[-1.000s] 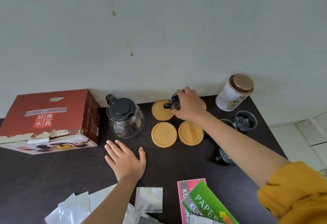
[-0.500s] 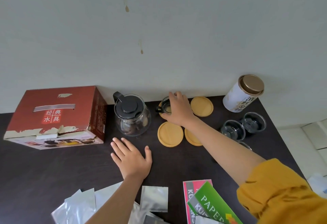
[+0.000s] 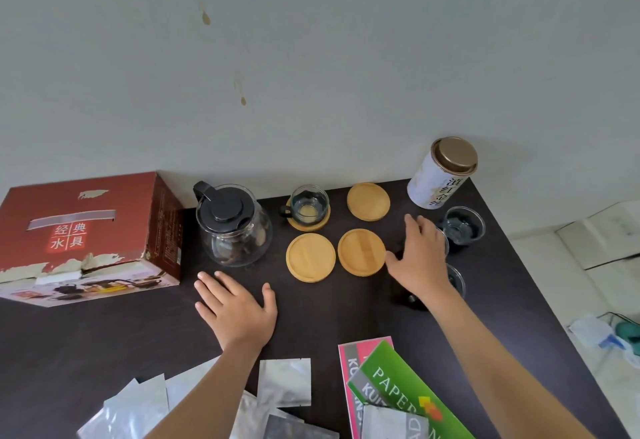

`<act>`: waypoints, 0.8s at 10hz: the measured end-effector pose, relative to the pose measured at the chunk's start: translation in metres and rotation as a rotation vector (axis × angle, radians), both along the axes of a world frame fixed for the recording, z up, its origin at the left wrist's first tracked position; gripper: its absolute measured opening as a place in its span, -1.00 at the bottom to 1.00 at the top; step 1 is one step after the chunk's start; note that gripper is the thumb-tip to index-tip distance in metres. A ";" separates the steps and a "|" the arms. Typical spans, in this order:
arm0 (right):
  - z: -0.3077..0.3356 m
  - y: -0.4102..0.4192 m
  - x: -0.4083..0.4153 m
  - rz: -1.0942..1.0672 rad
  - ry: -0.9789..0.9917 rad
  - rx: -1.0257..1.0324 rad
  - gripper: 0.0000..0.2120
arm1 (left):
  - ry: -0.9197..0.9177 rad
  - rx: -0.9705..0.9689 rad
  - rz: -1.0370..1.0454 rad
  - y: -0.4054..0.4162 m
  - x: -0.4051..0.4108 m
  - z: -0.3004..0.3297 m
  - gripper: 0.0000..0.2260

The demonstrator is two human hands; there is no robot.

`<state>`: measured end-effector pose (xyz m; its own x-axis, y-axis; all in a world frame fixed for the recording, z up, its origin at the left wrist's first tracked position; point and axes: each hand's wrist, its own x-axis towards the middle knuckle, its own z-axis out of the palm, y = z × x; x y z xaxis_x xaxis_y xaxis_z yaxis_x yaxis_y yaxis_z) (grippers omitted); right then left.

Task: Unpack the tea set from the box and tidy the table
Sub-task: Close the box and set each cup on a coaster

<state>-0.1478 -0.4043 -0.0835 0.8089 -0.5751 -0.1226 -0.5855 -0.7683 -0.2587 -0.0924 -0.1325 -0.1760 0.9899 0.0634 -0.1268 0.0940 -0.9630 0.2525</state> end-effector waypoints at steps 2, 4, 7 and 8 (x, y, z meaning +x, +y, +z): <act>0.000 -0.038 -0.005 -0.062 0.166 -0.025 -0.15 | 0.003 0.002 0.000 0.000 0.000 0.000 -0.17; 0.001 -0.045 -0.003 -0.071 0.150 -0.049 -0.25 | 0.005 -0.001 0.006 -0.001 0.000 -0.002 -0.17; 0.009 -0.027 0.046 0.012 -0.161 0.129 -0.25 | 0.006 0.008 0.004 0.000 0.000 -0.003 -0.17; 0.005 -0.025 0.073 0.039 -0.189 0.156 -0.30 | 0.003 0.009 0.004 0.000 0.000 -0.003 -0.17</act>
<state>-0.0744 -0.4296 -0.0782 0.8471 -0.5290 -0.0515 -0.4859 -0.7315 -0.4783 -0.0921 -0.1321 -0.1791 0.9892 0.0680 -0.1296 0.0983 -0.9648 0.2438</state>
